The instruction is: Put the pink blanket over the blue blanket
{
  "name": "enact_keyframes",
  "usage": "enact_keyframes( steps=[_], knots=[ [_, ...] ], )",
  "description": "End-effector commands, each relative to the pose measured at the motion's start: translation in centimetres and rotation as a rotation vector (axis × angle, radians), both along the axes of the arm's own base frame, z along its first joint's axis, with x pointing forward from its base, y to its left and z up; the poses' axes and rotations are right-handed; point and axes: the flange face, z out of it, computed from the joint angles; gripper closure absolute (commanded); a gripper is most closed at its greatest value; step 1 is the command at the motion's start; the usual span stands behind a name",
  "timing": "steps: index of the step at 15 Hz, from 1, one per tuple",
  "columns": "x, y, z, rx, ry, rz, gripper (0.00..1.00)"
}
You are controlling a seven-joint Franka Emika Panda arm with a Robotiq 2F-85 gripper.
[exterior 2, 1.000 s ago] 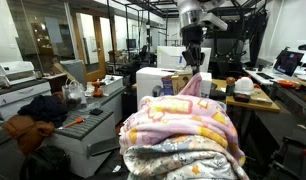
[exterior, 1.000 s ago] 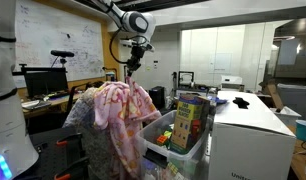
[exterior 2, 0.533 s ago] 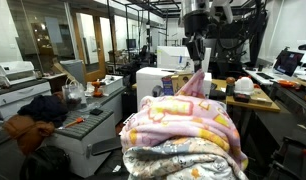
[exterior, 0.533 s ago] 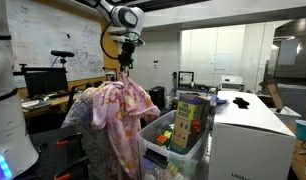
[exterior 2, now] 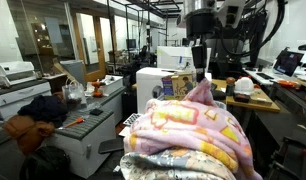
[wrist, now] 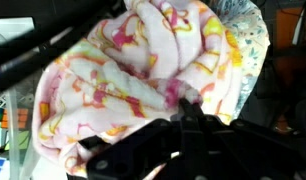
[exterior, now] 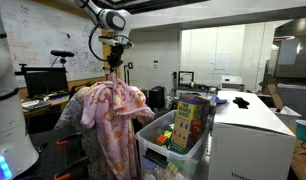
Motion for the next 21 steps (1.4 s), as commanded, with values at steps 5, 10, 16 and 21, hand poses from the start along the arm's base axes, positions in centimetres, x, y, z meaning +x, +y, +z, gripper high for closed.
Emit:
enact_keyframes(
  steps=[5,10,16,21],
  knots=[
    [0.2,6.0,1.4,0.244,-0.17,-0.071,1.0],
    [-0.3,7.0,0.6,0.37,-0.25,-0.083,1.0],
    [-1.8,8.4,-0.3,0.525,-0.288,-0.064,1.0],
    [-3.9,9.2,-1.8,0.618,-0.262,-0.068,1.0]
  ],
)
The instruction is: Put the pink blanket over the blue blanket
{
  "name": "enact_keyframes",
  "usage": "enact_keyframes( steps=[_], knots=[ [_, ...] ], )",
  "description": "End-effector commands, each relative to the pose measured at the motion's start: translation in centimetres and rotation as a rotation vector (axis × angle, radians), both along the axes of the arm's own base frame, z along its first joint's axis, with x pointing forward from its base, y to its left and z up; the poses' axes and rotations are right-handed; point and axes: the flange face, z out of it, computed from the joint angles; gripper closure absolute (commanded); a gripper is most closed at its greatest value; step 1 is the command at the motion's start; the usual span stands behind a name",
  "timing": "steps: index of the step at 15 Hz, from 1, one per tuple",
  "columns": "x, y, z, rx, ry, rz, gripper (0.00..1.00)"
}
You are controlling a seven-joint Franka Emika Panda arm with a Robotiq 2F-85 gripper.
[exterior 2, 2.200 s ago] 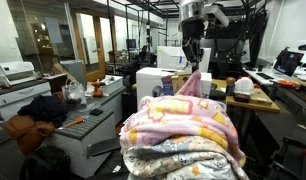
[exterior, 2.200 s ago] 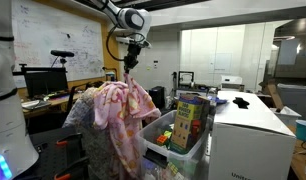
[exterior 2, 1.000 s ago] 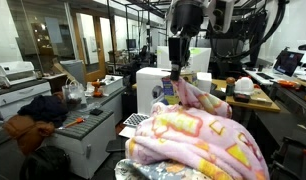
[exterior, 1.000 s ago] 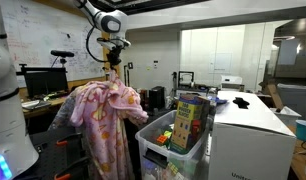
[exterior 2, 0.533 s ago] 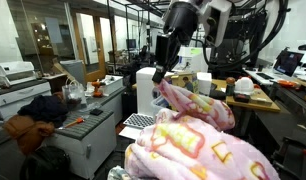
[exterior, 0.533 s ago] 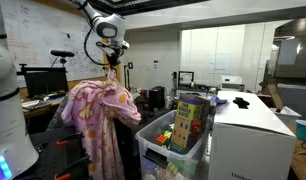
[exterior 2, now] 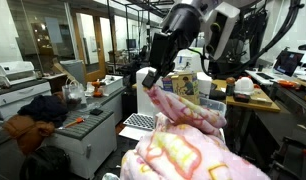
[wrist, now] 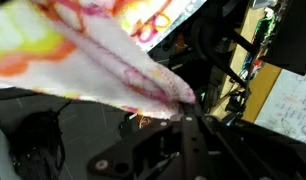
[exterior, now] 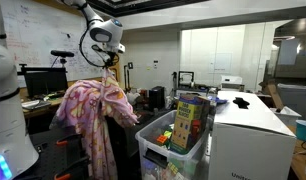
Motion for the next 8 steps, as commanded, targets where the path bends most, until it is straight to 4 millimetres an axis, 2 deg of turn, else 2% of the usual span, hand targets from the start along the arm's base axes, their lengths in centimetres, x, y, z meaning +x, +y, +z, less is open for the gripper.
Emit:
enact_keyframes(
  steps=[1,8],
  knots=[
    [-2.3,0.2,-0.3,0.069,-0.019,-0.003,1.0],
    [-5.0,1.1,-2.8,0.166,0.016,0.036,1.0]
  ],
)
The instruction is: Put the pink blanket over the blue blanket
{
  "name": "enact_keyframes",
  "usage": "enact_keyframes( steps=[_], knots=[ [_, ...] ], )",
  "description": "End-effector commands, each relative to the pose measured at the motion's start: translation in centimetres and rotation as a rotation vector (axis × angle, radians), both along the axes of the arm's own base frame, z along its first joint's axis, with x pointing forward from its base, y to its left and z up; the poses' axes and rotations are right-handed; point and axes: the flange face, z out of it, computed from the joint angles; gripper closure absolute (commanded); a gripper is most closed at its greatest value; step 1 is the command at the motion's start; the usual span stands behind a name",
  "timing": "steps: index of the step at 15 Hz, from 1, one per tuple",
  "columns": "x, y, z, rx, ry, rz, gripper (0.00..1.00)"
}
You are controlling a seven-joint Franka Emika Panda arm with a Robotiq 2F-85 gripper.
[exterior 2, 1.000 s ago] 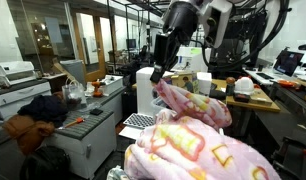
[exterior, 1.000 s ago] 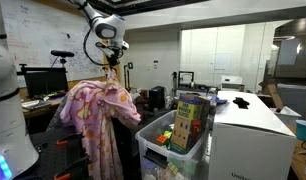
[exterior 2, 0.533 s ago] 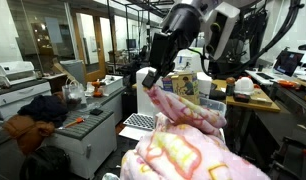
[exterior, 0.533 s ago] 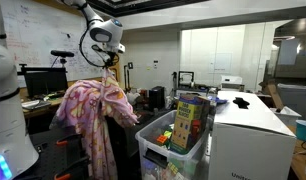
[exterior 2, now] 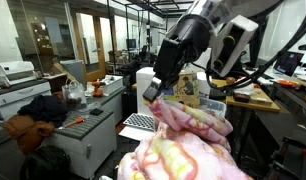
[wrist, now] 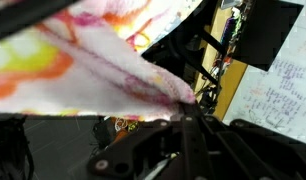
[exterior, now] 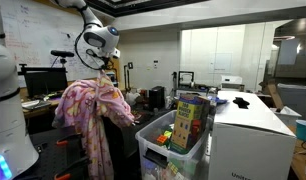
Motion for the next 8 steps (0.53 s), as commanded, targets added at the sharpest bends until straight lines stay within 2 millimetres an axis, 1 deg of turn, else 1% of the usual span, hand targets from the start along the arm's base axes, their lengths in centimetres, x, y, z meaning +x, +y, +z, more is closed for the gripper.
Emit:
enact_keyframes(
  steps=[1,2,3,6,7,8],
  knots=[
    [-2.2,0.2,-0.6,0.018,-0.007,0.016,1.0],
    [-2.6,0.2,-1.2,0.002,-0.008,0.039,0.74],
    [-2.9,0.0,-1.8,-0.01,-0.021,0.057,0.73],
    [-3.1,-0.6,-2.9,-0.023,-0.05,0.095,0.53],
    [-2.9,-0.8,-2.9,-0.023,-0.054,0.098,0.43],
    [-2.8,-0.9,-2.9,-0.024,-0.056,0.101,0.37]
  ],
)
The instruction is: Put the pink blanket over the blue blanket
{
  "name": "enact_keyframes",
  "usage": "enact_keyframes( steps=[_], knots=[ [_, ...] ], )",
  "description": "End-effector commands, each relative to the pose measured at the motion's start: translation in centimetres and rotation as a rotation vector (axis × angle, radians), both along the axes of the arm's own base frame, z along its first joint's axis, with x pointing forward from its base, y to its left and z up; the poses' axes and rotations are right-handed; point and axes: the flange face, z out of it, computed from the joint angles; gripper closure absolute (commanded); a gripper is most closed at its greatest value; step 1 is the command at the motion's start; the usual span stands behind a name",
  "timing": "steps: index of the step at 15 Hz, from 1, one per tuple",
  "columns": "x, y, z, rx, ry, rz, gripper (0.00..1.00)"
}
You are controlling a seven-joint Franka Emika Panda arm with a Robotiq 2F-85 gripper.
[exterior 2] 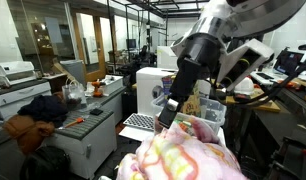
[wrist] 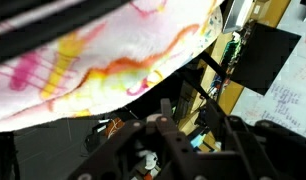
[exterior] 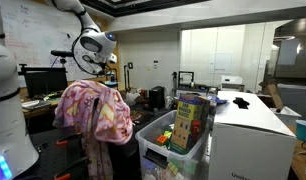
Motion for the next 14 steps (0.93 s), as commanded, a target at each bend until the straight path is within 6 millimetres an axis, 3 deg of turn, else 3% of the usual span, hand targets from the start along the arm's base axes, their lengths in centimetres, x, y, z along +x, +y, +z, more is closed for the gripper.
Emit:
enact_keyframes(
  steps=[1,5,7,10,14],
  knots=[
    [0.0,-0.8,0.6,0.005,-0.032,0.006,0.28],
    [1.6,-1.7,1.0,0.004,-0.042,-0.03,0.01],
    [3.3,-3.0,1.3,-0.016,-0.053,-0.066,0.0],
    [6.8,-6.7,2.2,-0.087,-0.082,-0.135,0.0],
    [11.9,-13.7,3.5,-0.225,-0.124,-0.283,0.0]
  ],
)
